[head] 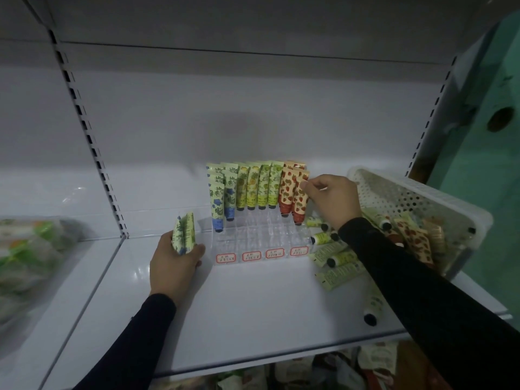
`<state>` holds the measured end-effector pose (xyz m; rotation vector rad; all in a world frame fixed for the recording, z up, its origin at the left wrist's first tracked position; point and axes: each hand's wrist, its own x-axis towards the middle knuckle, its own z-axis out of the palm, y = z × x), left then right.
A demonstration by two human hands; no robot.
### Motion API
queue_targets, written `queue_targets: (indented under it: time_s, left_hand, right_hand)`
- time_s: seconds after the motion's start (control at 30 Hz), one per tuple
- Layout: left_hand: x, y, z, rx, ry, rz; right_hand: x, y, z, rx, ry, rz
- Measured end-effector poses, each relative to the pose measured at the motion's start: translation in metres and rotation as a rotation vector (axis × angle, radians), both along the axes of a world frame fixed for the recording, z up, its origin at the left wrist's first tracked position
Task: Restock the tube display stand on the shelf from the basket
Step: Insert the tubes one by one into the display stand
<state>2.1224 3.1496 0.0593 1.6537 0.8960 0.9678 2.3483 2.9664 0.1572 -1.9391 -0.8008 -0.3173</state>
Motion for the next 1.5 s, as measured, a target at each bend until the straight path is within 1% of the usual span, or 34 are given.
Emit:
queue_targets:
  time_s: [0.27,0.67,0.8,1.5]
  left_hand:
    - [0.0009,0.0011,-0.0005,-0.015,0.000,0.006]
    - [0.0002,0.0005,0.0005,-0.011,-0.002,0.002]
    - [-0.0004,0.0011,0.0005,-0.025,-0.018,-0.003]
    - [0.0015,0.0014,0.0000,-0.012,-0.009,0.001]
  right_hand:
    - [0.0024,0.0030,0.0003,-0.023,0.002,-0.007]
    - [0.0019,0.0014,-0.0035,0.037,0.029,-0.010]
    - [0.0052,0.0000,-0.0034,0.058,0.065,0.000]
    - [0.0074,0.0040,0.0013,-0.002,0.038,-0.016]
